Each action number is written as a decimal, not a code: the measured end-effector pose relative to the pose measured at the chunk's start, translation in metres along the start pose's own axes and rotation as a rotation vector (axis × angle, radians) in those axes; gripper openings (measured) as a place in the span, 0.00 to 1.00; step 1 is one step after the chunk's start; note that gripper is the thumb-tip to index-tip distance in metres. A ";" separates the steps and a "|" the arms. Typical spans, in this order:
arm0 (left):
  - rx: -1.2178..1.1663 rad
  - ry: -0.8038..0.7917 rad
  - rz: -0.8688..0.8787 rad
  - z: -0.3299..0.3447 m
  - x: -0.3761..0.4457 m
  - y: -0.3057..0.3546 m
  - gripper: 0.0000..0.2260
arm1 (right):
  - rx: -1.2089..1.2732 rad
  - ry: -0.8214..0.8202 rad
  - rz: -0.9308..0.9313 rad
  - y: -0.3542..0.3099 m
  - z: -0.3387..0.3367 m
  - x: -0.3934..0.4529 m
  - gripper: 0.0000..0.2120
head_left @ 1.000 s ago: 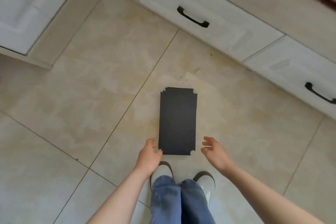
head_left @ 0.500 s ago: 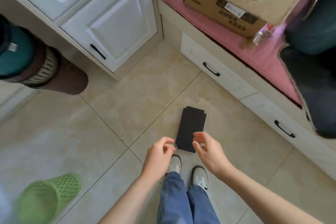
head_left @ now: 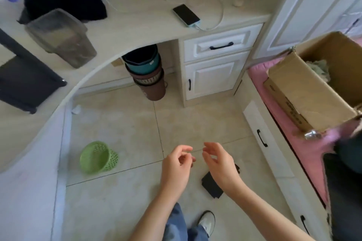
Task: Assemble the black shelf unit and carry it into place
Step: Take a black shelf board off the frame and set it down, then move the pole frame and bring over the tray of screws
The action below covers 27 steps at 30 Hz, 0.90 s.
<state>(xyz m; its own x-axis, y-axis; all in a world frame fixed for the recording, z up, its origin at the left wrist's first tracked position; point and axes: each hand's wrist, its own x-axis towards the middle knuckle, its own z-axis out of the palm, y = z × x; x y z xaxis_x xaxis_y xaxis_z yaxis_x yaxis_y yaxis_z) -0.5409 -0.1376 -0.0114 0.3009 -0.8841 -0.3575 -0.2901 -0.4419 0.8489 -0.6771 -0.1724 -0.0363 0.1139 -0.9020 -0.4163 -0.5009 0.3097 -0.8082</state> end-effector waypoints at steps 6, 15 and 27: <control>-0.145 0.312 -0.071 -0.094 -0.055 -0.006 0.10 | -0.011 -0.164 -0.147 -0.083 0.040 -0.021 0.14; -0.230 0.667 -0.179 -0.239 -0.073 -0.033 0.12 | -0.042 -0.370 -0.317 -0.198 0.130 -0.030 0.09; -0.248 0.807 -0.047 -0.406 0.006 -0.020 0.14 | -0.011 -0.372 -0.466 -0.352 0.245 0.022 0.08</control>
<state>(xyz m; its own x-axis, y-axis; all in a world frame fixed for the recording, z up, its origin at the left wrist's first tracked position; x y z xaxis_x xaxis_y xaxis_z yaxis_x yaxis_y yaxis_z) -0.1639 -0.0723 0.1272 0.8915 -0.4446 -0.0866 -0.0817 -0.3460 0.9347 -0.2881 -0.2274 0.1370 0.6155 -0.7759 -0.1385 -0.3346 -0.0982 -0.9372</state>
